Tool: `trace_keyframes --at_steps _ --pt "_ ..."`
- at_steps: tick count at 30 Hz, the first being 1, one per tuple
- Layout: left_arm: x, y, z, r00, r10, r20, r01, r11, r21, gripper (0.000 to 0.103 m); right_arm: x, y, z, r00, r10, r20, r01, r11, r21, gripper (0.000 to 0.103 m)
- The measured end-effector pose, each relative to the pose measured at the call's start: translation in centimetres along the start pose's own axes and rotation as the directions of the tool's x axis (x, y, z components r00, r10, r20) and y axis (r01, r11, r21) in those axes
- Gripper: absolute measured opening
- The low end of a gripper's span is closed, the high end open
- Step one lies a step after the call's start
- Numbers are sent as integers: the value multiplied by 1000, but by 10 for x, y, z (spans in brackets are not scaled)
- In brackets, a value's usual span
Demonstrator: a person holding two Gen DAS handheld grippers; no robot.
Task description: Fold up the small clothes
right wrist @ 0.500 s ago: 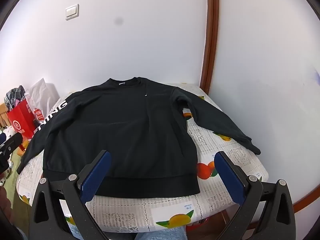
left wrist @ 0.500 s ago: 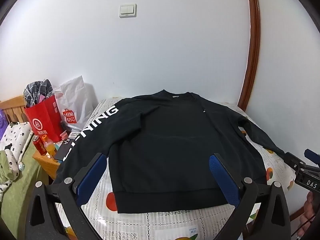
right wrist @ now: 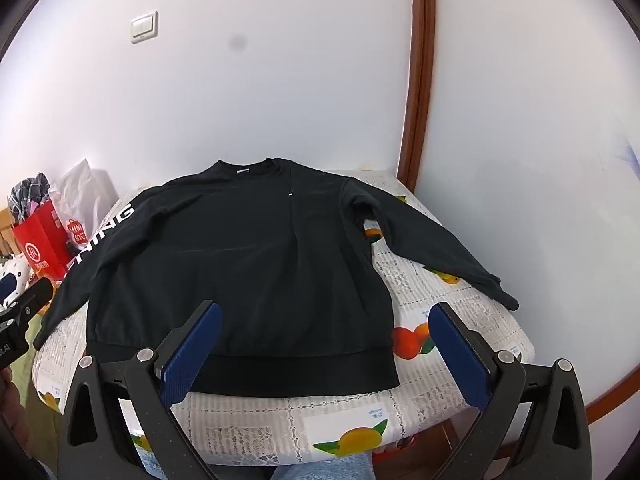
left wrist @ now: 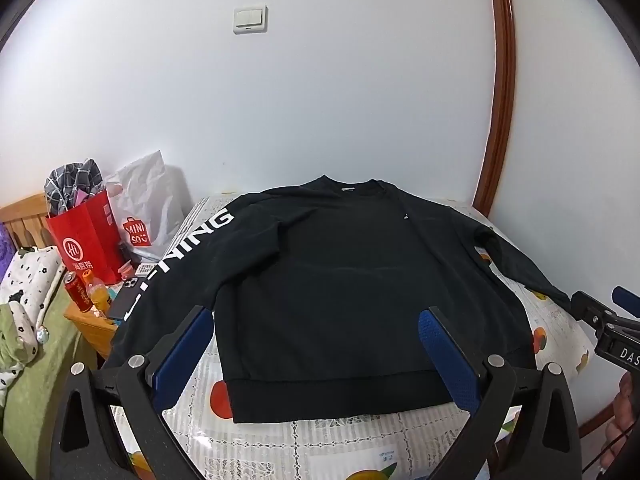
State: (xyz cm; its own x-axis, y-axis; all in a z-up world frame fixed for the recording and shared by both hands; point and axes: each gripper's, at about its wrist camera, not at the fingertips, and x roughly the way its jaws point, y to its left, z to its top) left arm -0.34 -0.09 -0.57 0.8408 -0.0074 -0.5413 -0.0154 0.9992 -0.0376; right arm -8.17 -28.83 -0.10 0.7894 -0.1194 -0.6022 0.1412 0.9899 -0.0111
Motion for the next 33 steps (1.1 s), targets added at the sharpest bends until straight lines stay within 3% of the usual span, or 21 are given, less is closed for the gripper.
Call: trace_keyframes --at_steps 33 --pt "-3 -5 2 1000 0 1 0 1000 5 103 -8 -2 4 1000 4 9 -4 1000 11 102"
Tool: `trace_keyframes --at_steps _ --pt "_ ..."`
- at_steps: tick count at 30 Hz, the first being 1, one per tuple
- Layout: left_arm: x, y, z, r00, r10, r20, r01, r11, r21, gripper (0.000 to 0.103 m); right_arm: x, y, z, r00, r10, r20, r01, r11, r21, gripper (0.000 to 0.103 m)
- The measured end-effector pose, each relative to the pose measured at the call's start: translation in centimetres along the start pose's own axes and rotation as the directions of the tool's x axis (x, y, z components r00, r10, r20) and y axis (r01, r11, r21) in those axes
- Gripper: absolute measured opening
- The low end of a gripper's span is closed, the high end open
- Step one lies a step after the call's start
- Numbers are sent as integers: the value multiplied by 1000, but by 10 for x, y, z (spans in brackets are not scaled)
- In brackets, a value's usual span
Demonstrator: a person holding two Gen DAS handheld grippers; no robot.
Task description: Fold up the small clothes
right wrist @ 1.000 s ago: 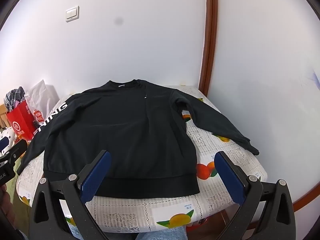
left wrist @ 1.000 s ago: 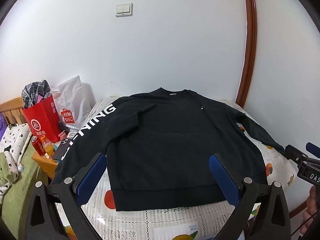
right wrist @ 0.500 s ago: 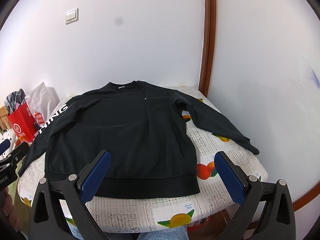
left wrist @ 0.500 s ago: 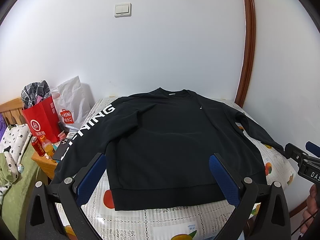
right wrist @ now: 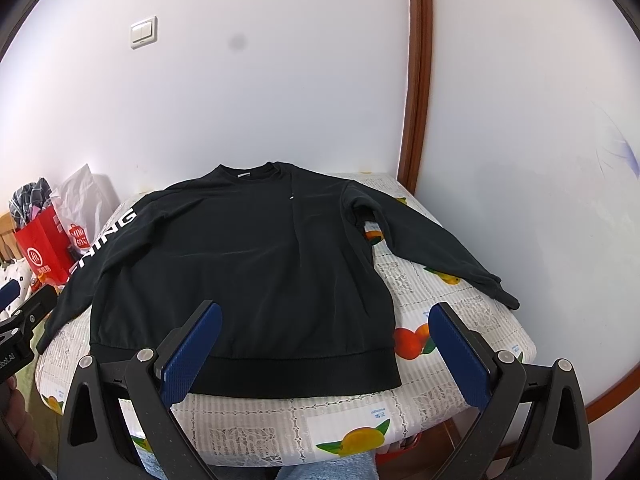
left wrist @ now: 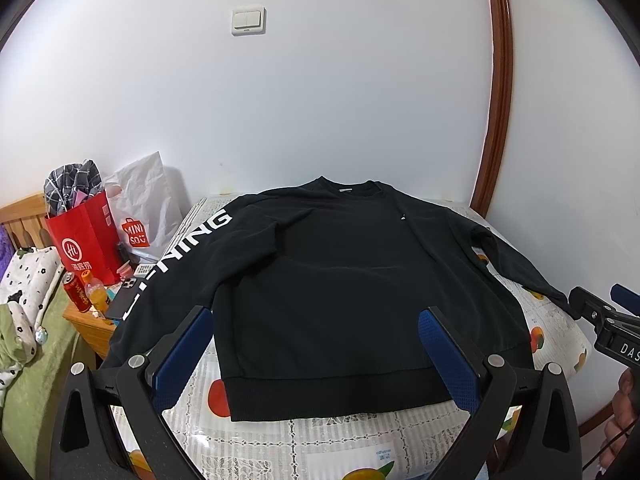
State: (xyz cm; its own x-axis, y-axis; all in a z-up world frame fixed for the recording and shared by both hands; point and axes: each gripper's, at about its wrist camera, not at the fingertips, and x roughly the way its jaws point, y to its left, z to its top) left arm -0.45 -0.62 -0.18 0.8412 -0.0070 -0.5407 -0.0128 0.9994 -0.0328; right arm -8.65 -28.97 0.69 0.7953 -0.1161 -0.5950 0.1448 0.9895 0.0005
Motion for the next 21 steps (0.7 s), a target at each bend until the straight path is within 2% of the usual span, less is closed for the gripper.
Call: trace_keyframes --at_steps 21 --pt "-3 3 1 1000 0 5 0 1000 -2 103 0 1 1 1000 0 3 0 1000 2 102"
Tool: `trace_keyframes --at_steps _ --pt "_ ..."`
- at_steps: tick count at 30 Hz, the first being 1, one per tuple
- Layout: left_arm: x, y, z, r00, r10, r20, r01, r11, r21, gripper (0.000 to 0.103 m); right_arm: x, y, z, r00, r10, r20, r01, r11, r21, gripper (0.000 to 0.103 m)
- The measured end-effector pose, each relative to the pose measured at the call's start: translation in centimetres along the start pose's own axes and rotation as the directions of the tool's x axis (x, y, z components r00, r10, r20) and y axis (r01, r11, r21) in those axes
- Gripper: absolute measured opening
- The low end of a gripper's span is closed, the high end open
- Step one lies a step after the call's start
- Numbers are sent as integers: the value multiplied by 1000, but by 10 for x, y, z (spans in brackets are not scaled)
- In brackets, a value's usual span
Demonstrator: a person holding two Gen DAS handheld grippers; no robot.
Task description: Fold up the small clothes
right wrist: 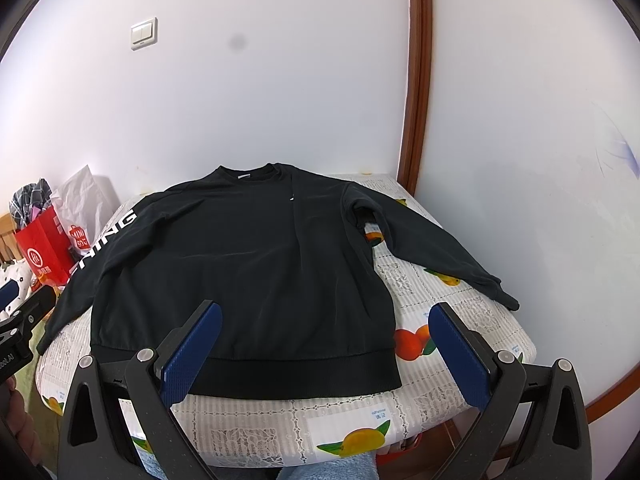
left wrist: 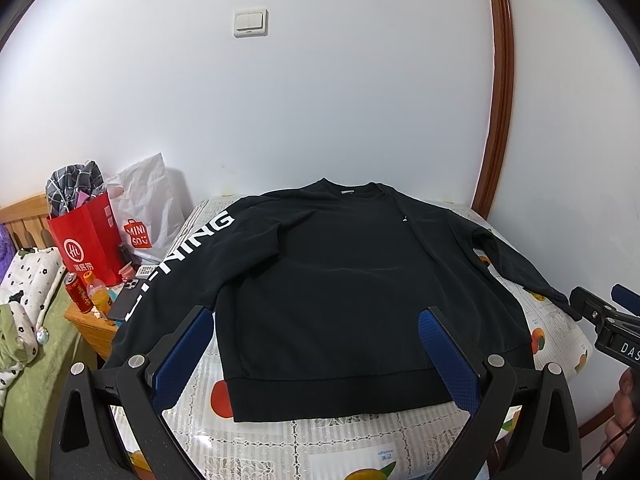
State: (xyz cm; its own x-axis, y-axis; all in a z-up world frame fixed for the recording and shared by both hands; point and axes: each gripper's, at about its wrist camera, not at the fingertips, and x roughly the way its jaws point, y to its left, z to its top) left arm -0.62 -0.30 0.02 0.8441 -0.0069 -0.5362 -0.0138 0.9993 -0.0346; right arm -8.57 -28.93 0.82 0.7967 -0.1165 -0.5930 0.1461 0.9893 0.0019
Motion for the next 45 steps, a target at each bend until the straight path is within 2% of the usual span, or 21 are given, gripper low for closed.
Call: trace_keyframes --at_steps 13,21,29,33,38,42,45 --pt "-1 9 4 999 31 12 -31 1000 1 103 2 4 2 1000 -3 -1 3 1000 -1 102" --pt "4 15 8 1000 25 15 -25 1000 4 103 9 7 7 1000 15 -10 -15 1000 3 102" --pt "34 34 10 999 29 -28 -31 998 -55 103 35 14 15 999 28 -42 -27 1000 12 102" --pt "62 54 1 995 61 -78 -68 994 -89 103 58 16 15 997 40 -67 -39 999 13 102" --pt "107 98 -25 980 47 -194 -91 970 -227 103 98 21 9 991 71 -112 -68 997 35 101" --pt "131 142 -53 964 49 -263 -140 929 -343 102 122 26 4 989 99 -113 -95 995 44 99" --pt "140 170 -72 959 27 -283 -149 895 -421 99 143 30 2 981 143 -131 -136 989 64 99"
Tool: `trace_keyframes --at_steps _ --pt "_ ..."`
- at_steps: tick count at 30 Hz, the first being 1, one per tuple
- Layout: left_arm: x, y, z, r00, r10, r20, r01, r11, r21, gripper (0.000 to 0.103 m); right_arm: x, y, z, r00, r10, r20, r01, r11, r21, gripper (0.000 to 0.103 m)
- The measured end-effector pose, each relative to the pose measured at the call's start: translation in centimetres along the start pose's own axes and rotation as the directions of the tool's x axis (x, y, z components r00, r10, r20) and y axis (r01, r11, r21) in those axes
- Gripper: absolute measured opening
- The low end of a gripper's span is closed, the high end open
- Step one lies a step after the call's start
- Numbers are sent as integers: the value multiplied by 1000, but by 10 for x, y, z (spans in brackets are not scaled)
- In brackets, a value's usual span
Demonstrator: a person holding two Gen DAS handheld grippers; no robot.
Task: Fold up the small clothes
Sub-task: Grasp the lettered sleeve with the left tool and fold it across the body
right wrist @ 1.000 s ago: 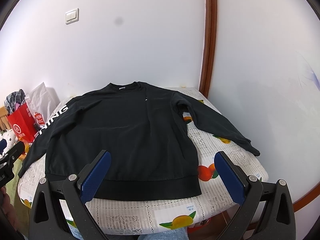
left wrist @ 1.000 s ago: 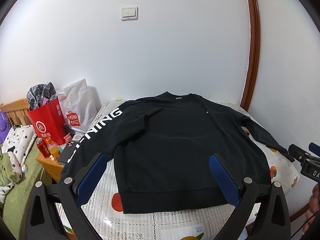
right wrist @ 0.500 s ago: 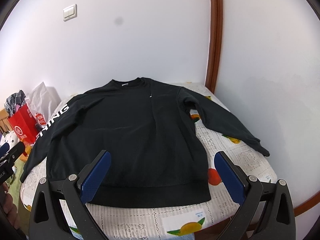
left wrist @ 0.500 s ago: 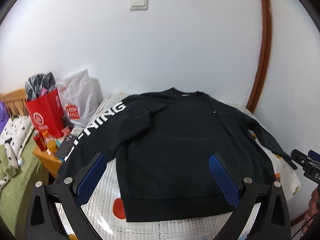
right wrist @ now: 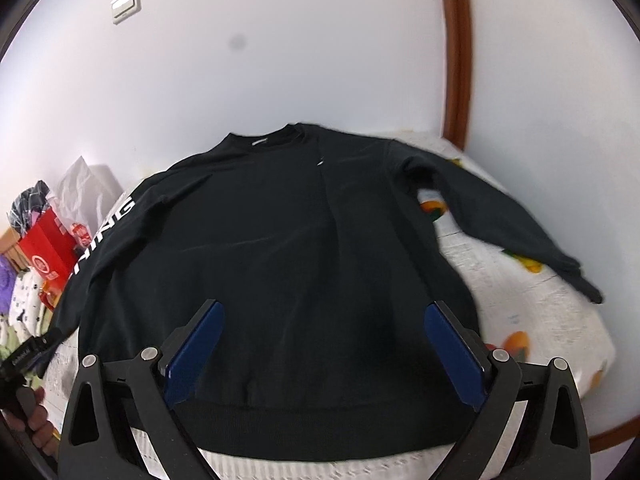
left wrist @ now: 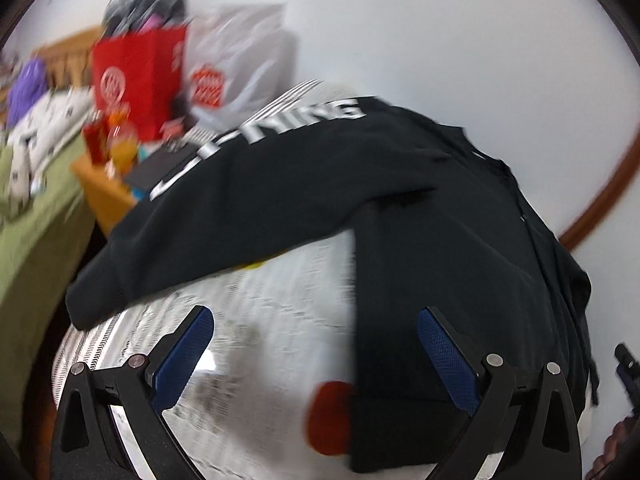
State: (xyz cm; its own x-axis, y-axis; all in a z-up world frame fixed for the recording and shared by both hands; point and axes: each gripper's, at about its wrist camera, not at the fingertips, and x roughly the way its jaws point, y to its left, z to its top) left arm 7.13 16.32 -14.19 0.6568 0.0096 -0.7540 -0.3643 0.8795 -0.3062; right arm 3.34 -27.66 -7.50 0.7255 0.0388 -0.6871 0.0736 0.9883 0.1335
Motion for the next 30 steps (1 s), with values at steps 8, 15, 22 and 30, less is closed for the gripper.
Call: trace_keyframes --at_steps 8,15,22,30 --pt "23 35 6 991 -132 37 136 974 -181 88 42 13 0 998 8 -62 -11 999 -43 98" --pt "47 34 32 997 -2 73 19 973 -230 61 55 13 2 995 -32 -95 25 996 -80 98" --pt "65 28 51 991 128 35 -120 978 -172 12 65 4 2 989 -105 -105 91 987 -134 98" --pt "50 5 76 985 156 75 -147 983 -112 6 86 -14 5 984 -112 -136 94 987 -131 98"
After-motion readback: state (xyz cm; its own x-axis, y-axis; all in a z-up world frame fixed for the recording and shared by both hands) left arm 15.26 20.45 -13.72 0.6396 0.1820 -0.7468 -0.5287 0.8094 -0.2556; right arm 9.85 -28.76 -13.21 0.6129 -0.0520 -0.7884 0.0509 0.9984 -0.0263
